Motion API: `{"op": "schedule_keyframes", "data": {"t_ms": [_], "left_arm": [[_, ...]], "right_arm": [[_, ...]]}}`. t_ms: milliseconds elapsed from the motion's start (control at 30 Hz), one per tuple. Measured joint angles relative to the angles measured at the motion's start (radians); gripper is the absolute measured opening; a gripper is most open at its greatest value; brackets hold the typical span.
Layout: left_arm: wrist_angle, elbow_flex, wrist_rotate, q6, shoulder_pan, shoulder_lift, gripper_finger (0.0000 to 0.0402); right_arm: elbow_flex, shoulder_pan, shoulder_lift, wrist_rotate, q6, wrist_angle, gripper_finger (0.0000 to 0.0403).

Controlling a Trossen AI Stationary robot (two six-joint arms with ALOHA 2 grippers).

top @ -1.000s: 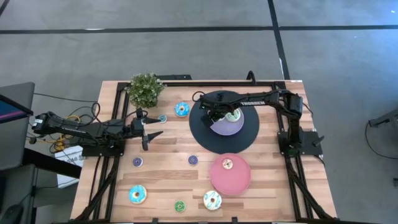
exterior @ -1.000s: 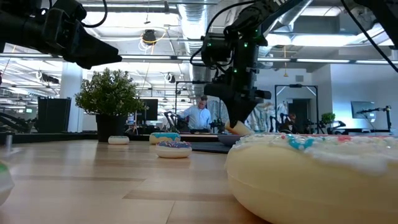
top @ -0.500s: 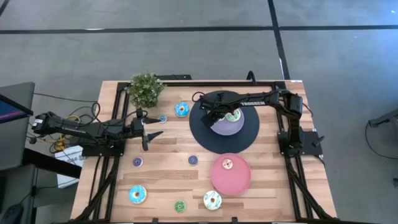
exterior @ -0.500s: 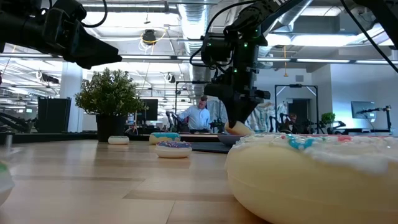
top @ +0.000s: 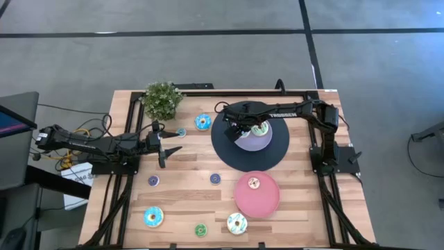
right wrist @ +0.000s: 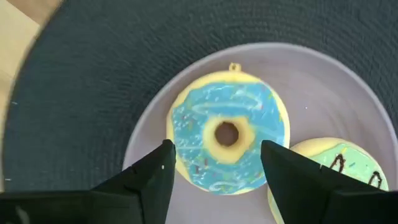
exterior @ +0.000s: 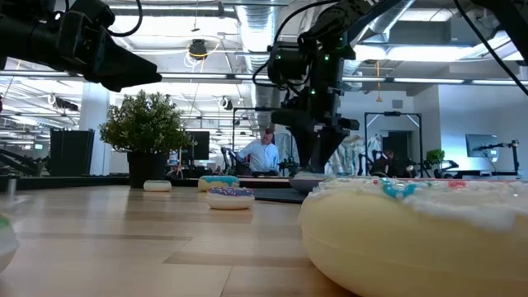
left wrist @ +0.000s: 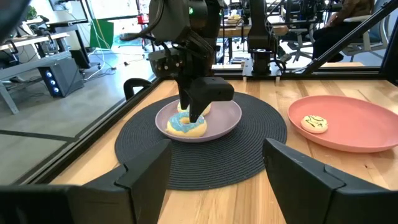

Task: Pick & Place donuts
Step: Put the right small purple donut into the pink plate

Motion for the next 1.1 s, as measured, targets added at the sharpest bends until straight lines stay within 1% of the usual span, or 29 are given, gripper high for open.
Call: {"op": "schedule_keyframes", "data": {"t_ms": [100, 167, 267, 433, 533, 633, 767, 867, 933, 1000, 1100], "left_arm": [[0.000, 0.000, 0.000, 0.000, 0.000, 0.000, 0.0247], [0.000, 0.000, 0.000, 0.000, 0.000, 0.000, 0.0247], [0.001, 0.000, 0.000, 0.000, 0.000, 0.000, 0.0247], [0.000, -0.001, -0.006, 0.000, 0.000, 0.000, 0.0247], [0.003, -0.001, -0.006, 0.001, 0.000, 0.000, 0.0247], [0.003, -0.001, -0.005, 0.000, 0.000, 0.000, 0.0247], [0.015, -0.001, -0.006, 0.014, 0.000, 0.000, 0.0247], [0.042, -0.001, -0.002, 0.013, -0.002, 0.002, 0.0247], [0.067, -0.001, 0.023, 0.001, -0.011, 0.013, 0.0247], [0.086, -0.001, 0.045, 0.000, -0.030, 0.023, 0.0247], [0.137, 0.000, 0.033, -0.002, -0.065, 0.064, 0.0247]], "right_arm": [[0.024, 0.001, -0.006, -0.001, -0.001, -0.051, 0.0229], [0.049, 0.009, -0.015, 0.003, -0.030, -0.044, 0.0226], [0.057, 0.029, -0.066, 0.003, -0.074, -0.057, 0.0219], [0.035, 0.097, -0.204, 0.003, -0.092, -0.095, 0.0203], [-0.042, 0.175, -0.323, 0.004, -0.062, -0.093, 0.0193], [-0.163, 0.288, -0.454, 0.019, 0.034, -0.062, 0.0183], [-0.344, 0.502, -0.617, 0.114, 0.266, 0.007, 0.0172], [-0.464, 0.700, -0.708, 0.233, 0.486, 0.057, 0.0168], [-0.528, 0.830, -0.744, 0.327, 0.623, 0.096, 0.0166], [-0.581, 0.948, -0.756, 0.426, 0.735, 0.126, 0.0164], [-0.644, 1.092, -0.745, 0.554, 0.860, 0.153, 0.0164]]}}
